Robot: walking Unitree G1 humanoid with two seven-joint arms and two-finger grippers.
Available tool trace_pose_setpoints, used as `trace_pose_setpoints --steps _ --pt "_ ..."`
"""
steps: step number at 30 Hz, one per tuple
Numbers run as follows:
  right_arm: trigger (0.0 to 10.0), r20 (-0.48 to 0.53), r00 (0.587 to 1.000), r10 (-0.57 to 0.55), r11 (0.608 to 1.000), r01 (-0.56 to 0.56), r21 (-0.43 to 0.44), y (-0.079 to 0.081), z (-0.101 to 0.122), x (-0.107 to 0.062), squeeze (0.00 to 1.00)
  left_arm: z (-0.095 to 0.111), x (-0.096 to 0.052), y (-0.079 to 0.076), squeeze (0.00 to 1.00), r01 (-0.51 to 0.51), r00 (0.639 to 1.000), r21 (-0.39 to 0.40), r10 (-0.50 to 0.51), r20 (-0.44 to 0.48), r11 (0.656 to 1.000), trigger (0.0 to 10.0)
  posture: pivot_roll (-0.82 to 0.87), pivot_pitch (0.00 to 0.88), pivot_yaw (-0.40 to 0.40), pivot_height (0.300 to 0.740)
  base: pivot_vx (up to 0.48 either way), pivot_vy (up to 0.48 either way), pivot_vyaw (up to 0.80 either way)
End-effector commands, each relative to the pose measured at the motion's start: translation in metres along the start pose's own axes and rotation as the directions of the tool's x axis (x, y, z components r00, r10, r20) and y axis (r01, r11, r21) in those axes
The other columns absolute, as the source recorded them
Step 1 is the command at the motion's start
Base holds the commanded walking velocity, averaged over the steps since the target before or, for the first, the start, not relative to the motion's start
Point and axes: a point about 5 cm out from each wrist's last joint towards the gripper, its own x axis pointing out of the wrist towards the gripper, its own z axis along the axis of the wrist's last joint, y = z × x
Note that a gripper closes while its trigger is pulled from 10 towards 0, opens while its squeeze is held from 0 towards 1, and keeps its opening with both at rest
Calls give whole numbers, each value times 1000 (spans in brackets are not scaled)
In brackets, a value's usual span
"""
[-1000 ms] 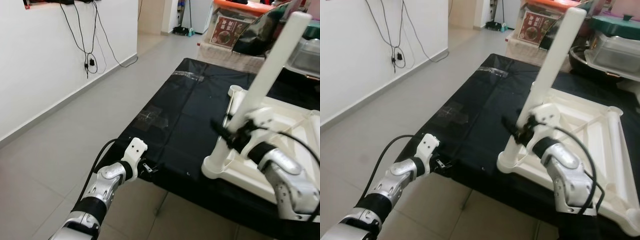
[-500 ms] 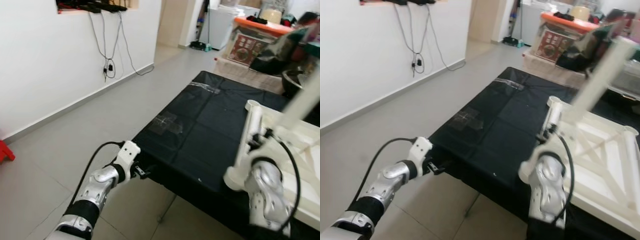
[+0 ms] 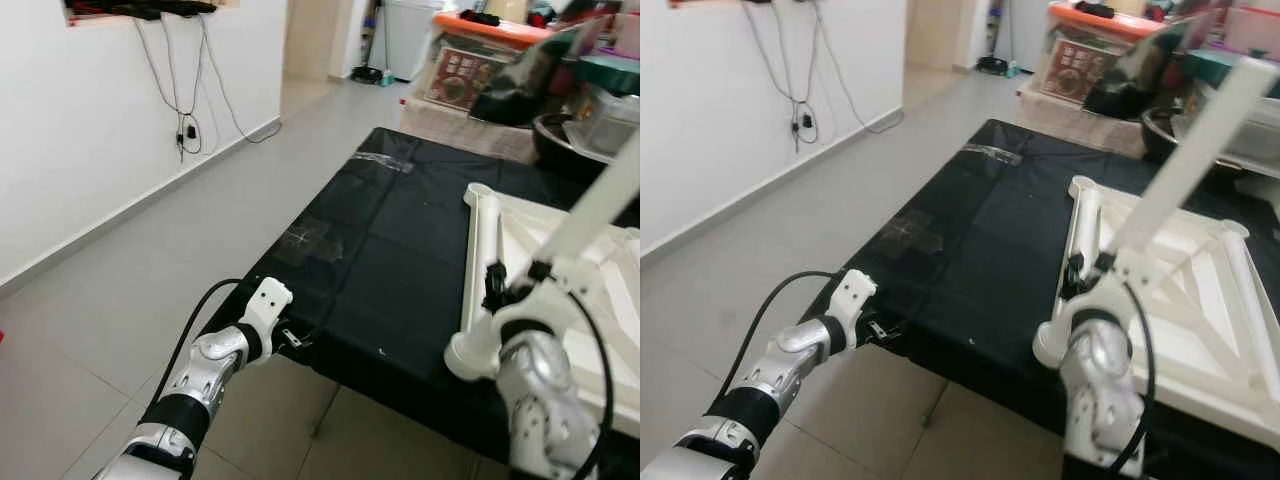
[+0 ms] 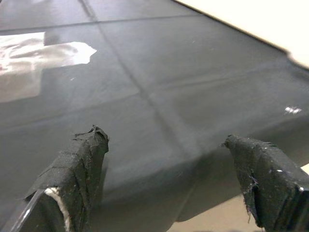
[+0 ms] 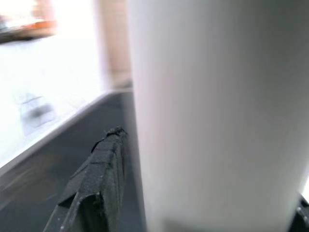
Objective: Building children table
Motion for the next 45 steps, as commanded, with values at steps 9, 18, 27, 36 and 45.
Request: trace_pose_setpoints --steps 9,18,27,36,45 --pt "0 -193 941 278 960 -280 21 -8 -48 -2 0 -9 -3 -4 0 -1 1000 3 1 -25 1000 10000 135 0 -145 740 0 0 0" --pt "0 -284 682 -674 700 713 49 -73 -65 -10 0 -5 -4 1 0 -4 1000 17 4 -23 1000 10000 140 0 -134 740 0 0 0" --pt "10000 -206 847 -489 860 508 45 16 -45 -47 0 -11 -5 -7 0 29 999 17 -28 -40 999 10000 125 0 -115 740 0 0 0" --pt "10000 -96 985 -144 988 149 44 18 -10 -12 0 -7 -3 -3 0 25 999 25 -24 -34 999 10000 118 0 -114 740 0 0 0" --pt "10000 -216 917 336 940 -341 13 7 -34 -6 0 -8 -4 -3 0 18 999 23 -17 -32 1000 10000 147 0 -132 740 0 0 0"
